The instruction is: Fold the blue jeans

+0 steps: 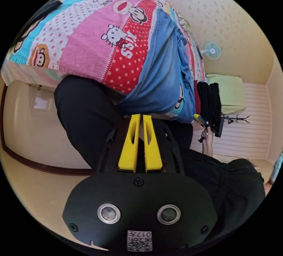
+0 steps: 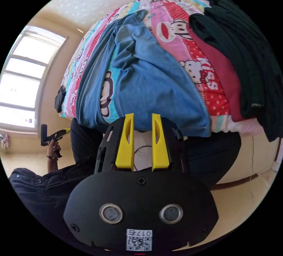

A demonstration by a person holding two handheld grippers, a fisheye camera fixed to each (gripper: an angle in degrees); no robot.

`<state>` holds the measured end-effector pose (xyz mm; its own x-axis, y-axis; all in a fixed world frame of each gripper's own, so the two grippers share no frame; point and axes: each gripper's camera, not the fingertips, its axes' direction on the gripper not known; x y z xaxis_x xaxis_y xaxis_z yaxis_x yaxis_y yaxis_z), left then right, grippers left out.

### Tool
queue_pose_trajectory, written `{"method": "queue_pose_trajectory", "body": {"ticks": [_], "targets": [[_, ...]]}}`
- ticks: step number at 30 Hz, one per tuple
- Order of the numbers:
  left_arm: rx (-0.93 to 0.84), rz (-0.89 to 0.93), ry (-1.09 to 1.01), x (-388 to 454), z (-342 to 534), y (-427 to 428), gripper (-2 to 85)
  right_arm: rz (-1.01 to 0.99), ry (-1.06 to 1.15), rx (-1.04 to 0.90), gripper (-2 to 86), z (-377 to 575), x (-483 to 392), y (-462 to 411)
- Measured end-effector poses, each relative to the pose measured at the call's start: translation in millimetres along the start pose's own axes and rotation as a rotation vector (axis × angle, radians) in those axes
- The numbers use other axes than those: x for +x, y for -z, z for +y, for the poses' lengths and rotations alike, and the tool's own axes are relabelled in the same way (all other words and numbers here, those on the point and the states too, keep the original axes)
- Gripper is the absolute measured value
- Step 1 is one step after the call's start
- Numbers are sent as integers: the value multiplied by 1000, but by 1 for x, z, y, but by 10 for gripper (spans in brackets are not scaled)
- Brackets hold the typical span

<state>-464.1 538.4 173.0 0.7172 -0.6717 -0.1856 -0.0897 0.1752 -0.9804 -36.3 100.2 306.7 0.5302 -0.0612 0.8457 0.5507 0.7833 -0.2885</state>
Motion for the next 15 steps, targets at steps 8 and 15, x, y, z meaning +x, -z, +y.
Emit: {"method": "queue_pose_trajectory", "body": {"ticks": [8,15], "targets": [[-259,305,-456,144,-22,-83,92,30,-141,111,110,-1,95,31],[-501,-191,-457,239,-45,-261,124,76,-107,-27,127,-32,109,-3]]}}
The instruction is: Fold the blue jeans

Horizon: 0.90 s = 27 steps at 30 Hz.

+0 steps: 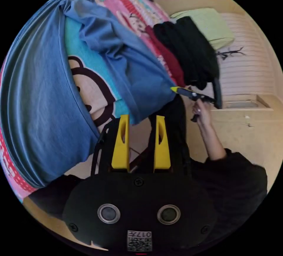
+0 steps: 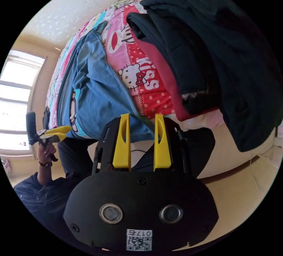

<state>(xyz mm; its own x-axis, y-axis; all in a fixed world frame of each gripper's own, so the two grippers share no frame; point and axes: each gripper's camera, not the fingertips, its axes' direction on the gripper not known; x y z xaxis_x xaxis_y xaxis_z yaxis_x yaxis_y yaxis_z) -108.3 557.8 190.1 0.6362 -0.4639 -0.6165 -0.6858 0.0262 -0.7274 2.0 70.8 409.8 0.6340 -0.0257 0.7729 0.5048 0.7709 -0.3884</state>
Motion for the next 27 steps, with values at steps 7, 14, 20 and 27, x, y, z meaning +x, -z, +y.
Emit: {"method": "queue_pose_trajectory", "body": {"ticks": [7,14,20,27], "targets": [[-4,-122,-13,20,21,-7,8,60,89,-32,128,-9,1,0],[-13,148,57,-1,115,0,-8,-150,126,-109,29,10,37,5],[20,415,226,-54,160,-20,13,-219,99,-166,19,21,55,-2],[127,560,6,-10,149,59,130,-707,377,-196,16,22,41,48]]}}
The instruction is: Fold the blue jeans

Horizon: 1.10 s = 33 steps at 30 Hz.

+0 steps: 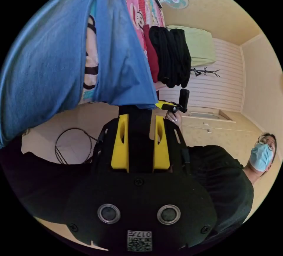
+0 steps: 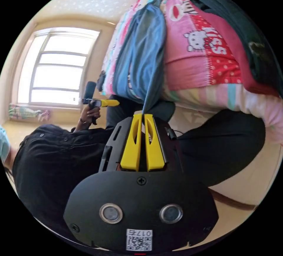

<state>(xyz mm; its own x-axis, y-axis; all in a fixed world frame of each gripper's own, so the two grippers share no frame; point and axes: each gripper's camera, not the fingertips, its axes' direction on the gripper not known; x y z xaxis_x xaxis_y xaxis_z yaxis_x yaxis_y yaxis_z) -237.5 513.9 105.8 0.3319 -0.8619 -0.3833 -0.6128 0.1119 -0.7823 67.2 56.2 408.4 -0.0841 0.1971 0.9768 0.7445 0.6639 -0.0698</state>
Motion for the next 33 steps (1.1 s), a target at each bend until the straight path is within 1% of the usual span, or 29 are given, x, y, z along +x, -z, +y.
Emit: {"method": "queue_pose_trajectory", "body": {"ticks": [2,4,5,6,7,8,9,10,11,13,15,16,19,20,22,24,25,26,27,28,30,31,33], "targets": [[-5,2,-96,40,-19,-1,137,-90,74,-18,16,-7,-13,-1],[-34,-52,-119,59,-34,-10,144,-129,129,-50,15,-17,-26,-9],[-80,-111,-104,64,-45,-20,150,-140,162,-72,15,-25,-35,-17],[-110,-135,-94,64,-49,-25,150,-146,187,-95,14,-33,-43,-27],[-183,-153,-81,63,-56,-38,149,-144,192,-106,14,-36,-47,-32],[-241,-146,-64,60,-59,-48,133,-123,190,-123,14,-42,-53,-42],[-257,-141,-58,59,-58,-51,125,-89,187,-138,14,-46,-58,-50],[-261,-145,-49,56,-54,-52,90,-71,189,-147,14,-48,-61,-54],[-246,-175,-47,55,-47,-49,50,-39,193,-165,15,-50,-65,-60],[-223,-180,-63,54,-36,-38,3,-31,200,-189,16,-51,-68,-65],[-169,-126,-56,50,-22,-20,-5,-84,175,-249,17,-54,-63,-69],[-122,-66,-44,45,-13,-6,-7,-94,160,-264,18,-55,-61,-68],[-35,83,-13,29,7,28,-9,-43,87,-297,20,-73,-56,-54],[-12,132,0,22,15,40,-9,-5,72,-303,20,-88,-60,-44],[18,173,18,12,27,56,-9,61,94,-308,23,-120,-71,-26],[44,190,30,4,39,70,-9,210,126,-293,36,-181,-86,-4],[63,198,32,1,46,80,-9,246,129,-276,41,-200,-88,1],[77,212,30,-2,52,89,-9,290,122,-236,56,-239,-88,10],[82,222,31,-3,55,94,-9,293,101,-194,69,-281,-82,17],[93,245,39,-7,61,104,-9,285,88,-168,74,-302,-78,21],[121,275,50,-13,72,121,-9,285,67,-65,86,-386,-60,27],[146,291,53,-17,80,134,-9,298,53,-39,89,-407,-54,27],[185,312,64,-24,93,151,-9,371,-18,68,100,-481,-26,18]]}}
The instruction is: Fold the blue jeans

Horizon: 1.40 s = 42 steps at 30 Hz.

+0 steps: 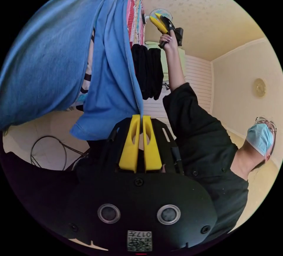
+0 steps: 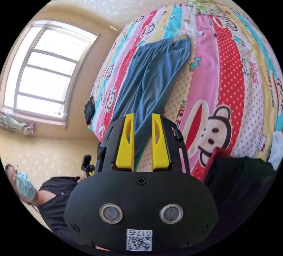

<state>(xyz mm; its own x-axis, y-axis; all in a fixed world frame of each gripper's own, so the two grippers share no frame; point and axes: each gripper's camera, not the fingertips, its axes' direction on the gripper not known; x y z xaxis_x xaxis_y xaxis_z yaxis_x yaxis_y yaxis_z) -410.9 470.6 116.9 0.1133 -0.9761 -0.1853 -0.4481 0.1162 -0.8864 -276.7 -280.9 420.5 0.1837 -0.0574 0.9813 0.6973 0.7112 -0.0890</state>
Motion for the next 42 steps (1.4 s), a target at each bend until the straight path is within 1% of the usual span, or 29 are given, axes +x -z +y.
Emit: {"method": "queue_pose_trajectory", "body": {"ticks": [3,6,9,11,13,14,16,19,21,23,26,28,30,33,34,35,36,37,39,40,42], "targets": [[96,90,34,-9,18,34,-9,-31,-119,80,114,-69,34,-43],[163,188,46,-18,32,59,-9,-37,-234,173,119,-100,56,-82],[194,258,45,-25,41,76,-9,-17,-328,191,112,-118,72,-117],[218,351,73,-36,48,87,-9,-15,-340,241,93,-122,74,-126],[252,412,78,-41,54,95,-9,-76,-294,333,57,-122,69,-128],[262,438,75,-43,57,100,-9,-119,-281,368,37,-127,65,-128],[277,441,69,-42,61,109,-9,-143,-256,371,22,-138,52,-128],[308,384,41,-33,70,128,-9,-154,-104,395,11,-164,2,-124],[339,334,31,-27,78,141,-9,-171,27,370,8,-188,-48,-134],[389,245,26,-18,90,156,-9,-197,72,361,8,-201,-79,-150],[466,130,48,-14,108,171,-8,-292,92,343,11,-215,-114,-192],[499,75,67,-16,118,176,-6,-383,81,334,18,-216,-123,-220],[521,28,119,-24,130,178,-1,-480,26,274,40,-208,-119,-259],[618,-47,137,-21,157,179,25,-512,8,255,66,-177,-102,-271],[640,-95,123,-15,166,179,35,-522,19,243,68,-170,-98,-270],[642,-161,110,-8,170,179,40,-530,47,187,73,-152,-92,-268],[635,-193,106,-5,170,179,45,-498,81,111,80,-130,-87,-263],[616,-257,96,0,168,178,55,-463,105,76,83,-116,-86,-260],[588,-334,55,6,154,177,79,-255,222,-37,104,-44,-88,-240],[559,-361,11,9,140,176,90,-202,250,-53,111,-23,-89,-235],[499,-368,-60,11,110,173,108,-37,295,-101,143,65,-85,-223]]}}
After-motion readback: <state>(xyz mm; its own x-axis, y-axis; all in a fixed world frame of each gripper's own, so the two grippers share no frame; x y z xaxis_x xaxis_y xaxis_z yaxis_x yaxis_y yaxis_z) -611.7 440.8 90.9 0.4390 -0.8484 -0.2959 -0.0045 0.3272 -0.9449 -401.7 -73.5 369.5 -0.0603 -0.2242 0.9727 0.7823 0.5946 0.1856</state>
